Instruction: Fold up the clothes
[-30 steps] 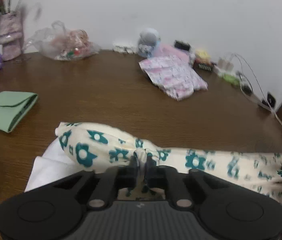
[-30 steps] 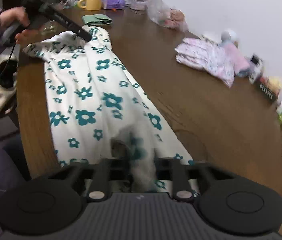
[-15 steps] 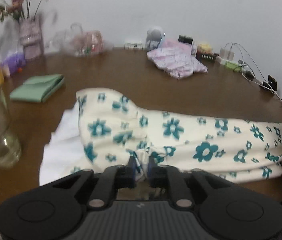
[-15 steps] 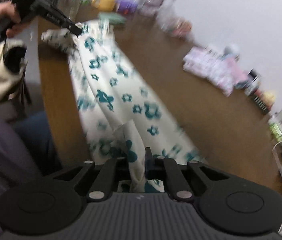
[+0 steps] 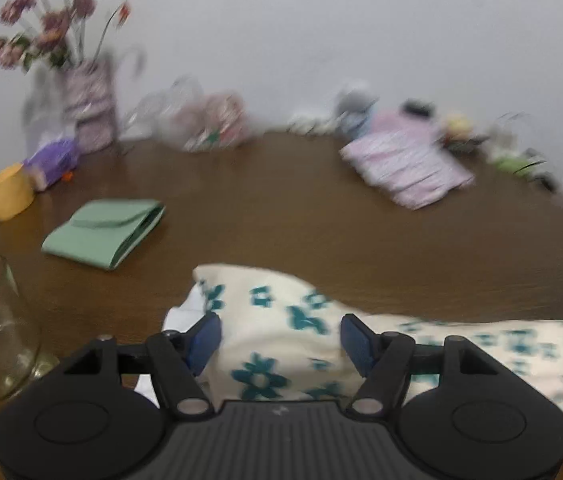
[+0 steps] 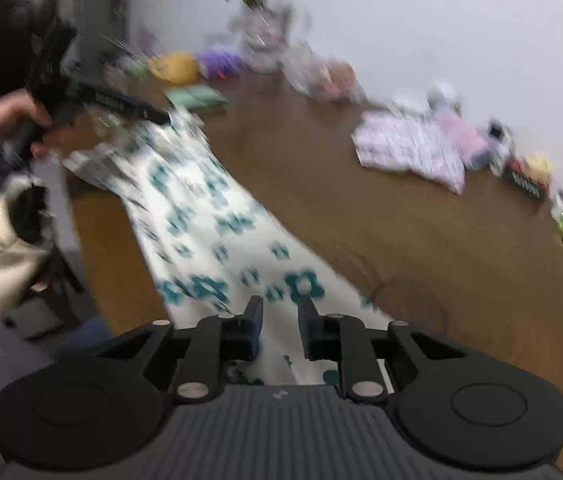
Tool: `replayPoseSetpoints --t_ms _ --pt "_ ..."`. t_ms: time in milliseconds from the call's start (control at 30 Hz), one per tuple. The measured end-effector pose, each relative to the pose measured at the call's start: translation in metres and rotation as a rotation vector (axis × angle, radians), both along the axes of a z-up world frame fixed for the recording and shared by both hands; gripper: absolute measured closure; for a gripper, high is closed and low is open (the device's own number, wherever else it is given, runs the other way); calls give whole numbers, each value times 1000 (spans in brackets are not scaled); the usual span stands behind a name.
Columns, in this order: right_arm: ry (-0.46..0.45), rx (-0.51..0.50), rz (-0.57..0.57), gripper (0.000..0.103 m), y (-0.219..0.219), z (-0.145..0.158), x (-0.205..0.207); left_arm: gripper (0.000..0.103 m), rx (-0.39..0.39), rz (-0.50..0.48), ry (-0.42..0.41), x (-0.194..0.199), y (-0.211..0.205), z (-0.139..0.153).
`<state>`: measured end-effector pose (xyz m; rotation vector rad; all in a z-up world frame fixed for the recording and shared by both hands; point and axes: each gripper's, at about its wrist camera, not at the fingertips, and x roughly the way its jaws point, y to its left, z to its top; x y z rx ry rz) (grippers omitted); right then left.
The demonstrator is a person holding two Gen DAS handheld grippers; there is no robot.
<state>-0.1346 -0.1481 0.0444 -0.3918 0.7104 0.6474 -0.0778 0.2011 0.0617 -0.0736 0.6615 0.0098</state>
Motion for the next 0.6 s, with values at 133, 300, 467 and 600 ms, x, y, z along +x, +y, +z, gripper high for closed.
replayPoseSetpoints --t_ms 133,300,467,600 --pt "22 30 -49 87 -2 -13 -1 98 -28 60 77 21 11 -22" --pt "19 41 -83 88 -12 -14 -2 88 -32 109 32 -8 20 -22" --pt "-4 65 -10 86 14 -1 -1 23 97 -90 -91 -71 6 2" --pt "-31 108 98 69 56 12 1 22 147 -236 -65 -97 7 -1"
